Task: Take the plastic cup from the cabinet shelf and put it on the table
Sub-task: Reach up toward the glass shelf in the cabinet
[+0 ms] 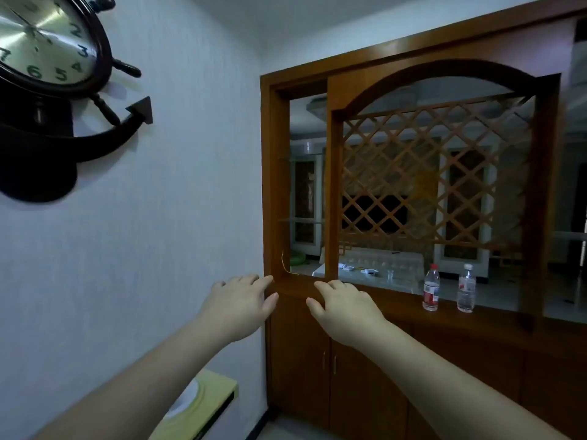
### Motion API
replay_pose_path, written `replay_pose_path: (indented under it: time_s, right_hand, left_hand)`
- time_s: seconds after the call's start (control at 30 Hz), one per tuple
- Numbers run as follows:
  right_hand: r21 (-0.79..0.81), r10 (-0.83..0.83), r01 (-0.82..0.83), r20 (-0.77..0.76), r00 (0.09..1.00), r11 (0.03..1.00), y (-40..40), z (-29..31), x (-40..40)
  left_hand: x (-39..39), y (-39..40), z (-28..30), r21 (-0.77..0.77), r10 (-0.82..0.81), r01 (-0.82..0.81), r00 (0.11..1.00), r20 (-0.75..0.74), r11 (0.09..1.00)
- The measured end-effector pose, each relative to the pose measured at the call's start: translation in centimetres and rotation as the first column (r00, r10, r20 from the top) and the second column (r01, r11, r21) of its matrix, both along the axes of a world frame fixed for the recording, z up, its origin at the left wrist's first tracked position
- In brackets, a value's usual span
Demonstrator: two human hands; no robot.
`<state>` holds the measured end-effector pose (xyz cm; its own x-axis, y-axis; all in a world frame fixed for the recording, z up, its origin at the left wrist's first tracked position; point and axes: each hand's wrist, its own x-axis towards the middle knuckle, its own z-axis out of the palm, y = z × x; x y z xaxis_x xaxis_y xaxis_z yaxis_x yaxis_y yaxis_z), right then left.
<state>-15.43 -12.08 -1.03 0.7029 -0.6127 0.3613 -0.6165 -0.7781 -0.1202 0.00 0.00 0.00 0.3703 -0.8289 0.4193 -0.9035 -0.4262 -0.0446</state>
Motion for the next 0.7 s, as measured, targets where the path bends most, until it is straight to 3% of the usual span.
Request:
replay_pose_path:
  time_s: [0.17, 0.27, 0.37, 0.7]
  right_hand:
    - [0.015, 0.055, -0.055, -0.001, 0.998, 0.998, 0.2, -1.0, 0.8]
    - [-0.001, 0.059, -0.059, 0.002, 0.998, 0.998, -0.4, -1.3, 0.8]
    - [-0.020, 0.058, -0.058, 0.005, 0.998, 0.998, -2.0, -1.9, 0.6]
    - [-0.114, -0.032, 0.030, -0.013, 0.999, 0.993, -13.6, -3.8, 0.1]
  left_hand:
    - [1.8, -0.5, -1.5, -0.042, -0.060, 0.059, 0.998, -0.017, 0.997]
    - [2.8, -1.4, -2.6, -0.013, 0.013, -0.012, 0.997, 0.071, 1.000]
    - [3.4, -3.1, -2.8, -0.008, 0.043, -0.043, 0.998, 0.048, 0.999]
    - [3.1, -14.3, -3.4, 0.046, 0.072, -0.070, 0.997, -0.041, 0.997]
